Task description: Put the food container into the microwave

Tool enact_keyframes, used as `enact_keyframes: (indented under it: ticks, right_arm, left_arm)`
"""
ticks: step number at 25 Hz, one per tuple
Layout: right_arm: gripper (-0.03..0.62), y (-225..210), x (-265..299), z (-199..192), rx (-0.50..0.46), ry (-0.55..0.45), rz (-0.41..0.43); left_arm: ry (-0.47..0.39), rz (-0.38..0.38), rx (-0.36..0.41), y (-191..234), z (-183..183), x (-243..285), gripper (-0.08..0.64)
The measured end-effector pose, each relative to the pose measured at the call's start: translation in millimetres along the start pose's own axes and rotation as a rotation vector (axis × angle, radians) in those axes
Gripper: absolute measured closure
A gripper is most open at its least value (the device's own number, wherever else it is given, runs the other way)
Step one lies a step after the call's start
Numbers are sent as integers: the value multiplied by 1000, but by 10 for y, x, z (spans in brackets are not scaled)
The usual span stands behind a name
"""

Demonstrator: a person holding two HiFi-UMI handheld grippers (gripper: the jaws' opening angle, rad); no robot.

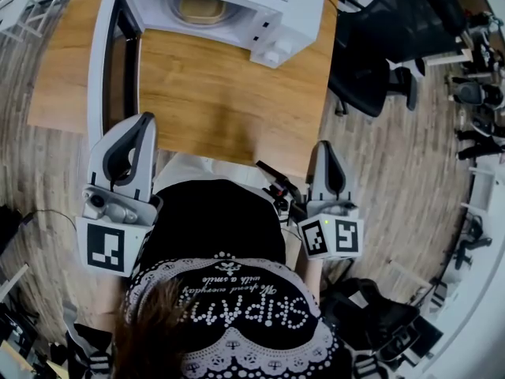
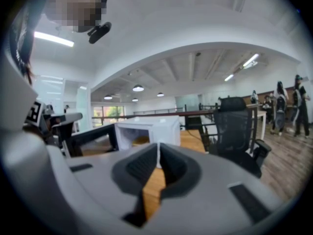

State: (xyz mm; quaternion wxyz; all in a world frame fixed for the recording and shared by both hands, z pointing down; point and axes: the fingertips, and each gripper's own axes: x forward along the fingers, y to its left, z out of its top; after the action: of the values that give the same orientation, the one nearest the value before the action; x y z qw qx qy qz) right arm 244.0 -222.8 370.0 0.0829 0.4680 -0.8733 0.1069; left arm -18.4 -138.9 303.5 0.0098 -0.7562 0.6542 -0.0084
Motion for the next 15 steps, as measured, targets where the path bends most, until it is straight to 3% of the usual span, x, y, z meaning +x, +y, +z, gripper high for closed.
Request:
enact_keyframes:
  ticks: [15]
  right_arm:
    - [554, 38, 145, 69, 5, -8, 22]
  left_arm:
    - [22, -4, -17, -10, -51, 38, 530]
